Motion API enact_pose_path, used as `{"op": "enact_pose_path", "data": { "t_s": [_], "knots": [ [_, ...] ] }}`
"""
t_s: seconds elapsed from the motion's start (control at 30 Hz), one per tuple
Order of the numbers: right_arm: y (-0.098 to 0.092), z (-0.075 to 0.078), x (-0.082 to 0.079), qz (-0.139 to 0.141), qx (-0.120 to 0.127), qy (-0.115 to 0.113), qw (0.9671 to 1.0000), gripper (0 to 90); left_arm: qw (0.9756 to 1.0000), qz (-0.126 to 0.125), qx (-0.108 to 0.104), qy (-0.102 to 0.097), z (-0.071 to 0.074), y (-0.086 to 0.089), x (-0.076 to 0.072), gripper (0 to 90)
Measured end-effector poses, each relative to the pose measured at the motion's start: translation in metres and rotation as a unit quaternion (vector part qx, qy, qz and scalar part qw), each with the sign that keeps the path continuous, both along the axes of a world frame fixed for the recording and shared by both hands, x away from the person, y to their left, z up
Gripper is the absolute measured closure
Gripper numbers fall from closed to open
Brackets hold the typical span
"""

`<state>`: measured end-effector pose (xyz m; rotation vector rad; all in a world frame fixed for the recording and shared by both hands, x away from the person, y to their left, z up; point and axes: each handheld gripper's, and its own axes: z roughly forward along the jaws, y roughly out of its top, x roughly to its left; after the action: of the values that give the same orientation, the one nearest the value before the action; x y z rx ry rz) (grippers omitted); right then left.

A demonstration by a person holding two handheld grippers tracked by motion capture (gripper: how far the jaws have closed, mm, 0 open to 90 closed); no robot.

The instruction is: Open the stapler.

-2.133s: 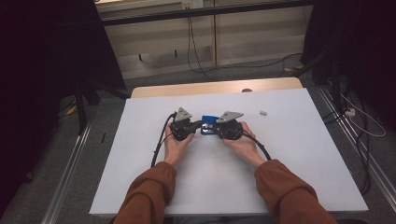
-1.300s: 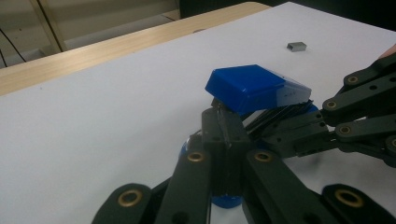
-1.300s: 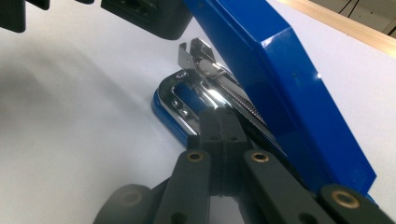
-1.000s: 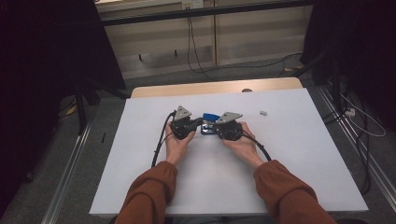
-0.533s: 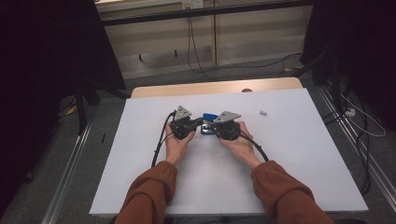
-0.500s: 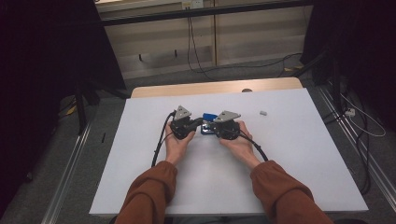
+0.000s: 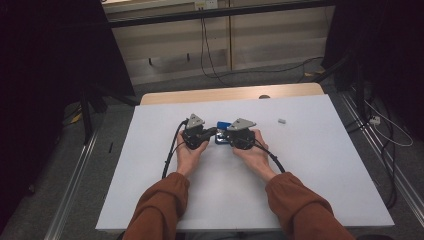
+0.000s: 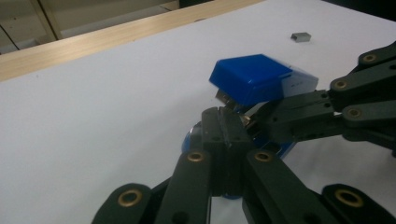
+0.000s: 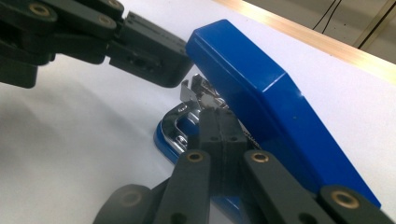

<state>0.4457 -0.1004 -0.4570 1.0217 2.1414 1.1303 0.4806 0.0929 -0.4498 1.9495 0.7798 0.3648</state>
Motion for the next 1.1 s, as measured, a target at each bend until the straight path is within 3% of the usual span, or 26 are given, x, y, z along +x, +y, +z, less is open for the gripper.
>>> {"op": "enact_pose_path", "data": {
  "t_s": [0.53, 0.7, 1.1],
  "knots": [
    [-0.001, 0.001, 0.001, -0.008, 0.006, -0.008, 0.9999, 90.0, 0.9999, -0.006, -0.007, -0.01, 0.004, -0.005, -0.002, 90.0],
    [-0.001, 0.001, 0.001, -0.007, 0.005, -0.008, 0.9999, 90.0, 0.9998, -0.004, 0.001, -0.019, 0.003, -0.01, -0.001, 90.0],
    [-0.003, 0.003, 0.002, -0.01, 0.006, -0.012, 0.9999, 90.0, 0.9998, -0.002, 0.001, -0.018, 0.001, -0.009, 0.002, 90.0]
  ]
}}
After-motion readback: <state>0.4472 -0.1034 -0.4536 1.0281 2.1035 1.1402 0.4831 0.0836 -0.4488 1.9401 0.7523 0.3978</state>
